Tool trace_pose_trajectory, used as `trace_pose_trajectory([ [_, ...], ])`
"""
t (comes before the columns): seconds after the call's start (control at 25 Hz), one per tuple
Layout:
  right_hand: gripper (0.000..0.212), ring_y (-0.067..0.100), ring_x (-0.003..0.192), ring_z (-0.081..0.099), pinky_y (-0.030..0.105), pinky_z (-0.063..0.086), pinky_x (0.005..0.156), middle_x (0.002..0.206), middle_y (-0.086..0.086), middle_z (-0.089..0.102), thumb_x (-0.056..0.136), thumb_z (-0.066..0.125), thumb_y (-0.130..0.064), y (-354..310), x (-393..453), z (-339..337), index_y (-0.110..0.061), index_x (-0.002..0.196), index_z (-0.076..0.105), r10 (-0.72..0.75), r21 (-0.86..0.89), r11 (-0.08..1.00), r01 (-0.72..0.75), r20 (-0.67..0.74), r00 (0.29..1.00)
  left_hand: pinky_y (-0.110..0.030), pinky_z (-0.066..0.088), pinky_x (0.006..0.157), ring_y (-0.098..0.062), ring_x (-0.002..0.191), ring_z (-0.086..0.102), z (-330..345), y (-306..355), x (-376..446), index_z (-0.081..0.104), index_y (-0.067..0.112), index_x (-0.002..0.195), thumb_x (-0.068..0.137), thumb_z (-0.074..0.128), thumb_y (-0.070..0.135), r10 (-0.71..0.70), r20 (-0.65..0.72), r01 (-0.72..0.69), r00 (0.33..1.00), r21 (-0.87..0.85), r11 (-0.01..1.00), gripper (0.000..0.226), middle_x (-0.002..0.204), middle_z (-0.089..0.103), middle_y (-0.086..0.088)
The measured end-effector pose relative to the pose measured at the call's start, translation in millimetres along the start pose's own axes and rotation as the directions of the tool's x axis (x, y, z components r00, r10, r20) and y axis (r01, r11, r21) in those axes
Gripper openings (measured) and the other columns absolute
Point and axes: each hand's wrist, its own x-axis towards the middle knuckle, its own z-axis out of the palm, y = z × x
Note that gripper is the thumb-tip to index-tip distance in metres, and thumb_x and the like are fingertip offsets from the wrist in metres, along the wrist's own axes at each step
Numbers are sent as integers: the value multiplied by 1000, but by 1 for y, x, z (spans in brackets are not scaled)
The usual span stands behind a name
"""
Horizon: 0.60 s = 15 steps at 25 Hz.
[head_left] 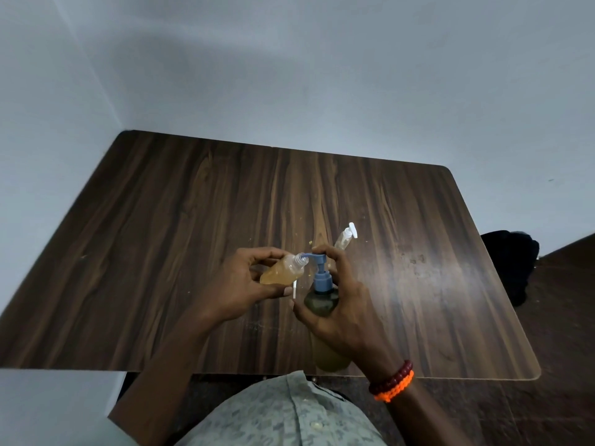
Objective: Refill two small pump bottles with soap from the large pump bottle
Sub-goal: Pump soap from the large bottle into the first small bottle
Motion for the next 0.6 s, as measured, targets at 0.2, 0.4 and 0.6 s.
trace_pose_trajectory([
  [0.2, 78, 0, 98, 71, 11, 58, 85, 116, -20, 62, 80, 83, -46, 1, -2, -1, -39, 140, 34, -10, -50, 999, 12, 57, 998, -49, 60, 100, -12, 116, 70, -2, 1, 1, 71, 32, 127, 78, 91, 20, 4, -4, -4, 1000, 3, 1000, 54, 123, 73, 11],
  [0.4, 69, 2, 92, 73, 13, 60, 77, 107, -11, 71, 83, 83, -41, -1, -2, -2, -34, 134, 38, -5, -5, 1000, 5, 0, 1000, -49, 62, 98, -13, 115, 71, 3, 1, -1, 72, 29, 126, 78, 91, 17, 0, 25, 1, 1000, -28, 1000, 53, 123, 75, 10],
  [0.6, 84, -1, 97, 72, 14, 59, 88, 114, -18, 66, 82, 85, -38, 0, -3, -4, -31, 147, 33, -26, -54, 998, 28, 41, 999, -47, 62, 97, -13, 114, 71, 2, 3, -1, 71, 29, 127, 79, 91, 18, -5, 2, 5, 1000, -42, 999, 54, 122, 73, 11],
])
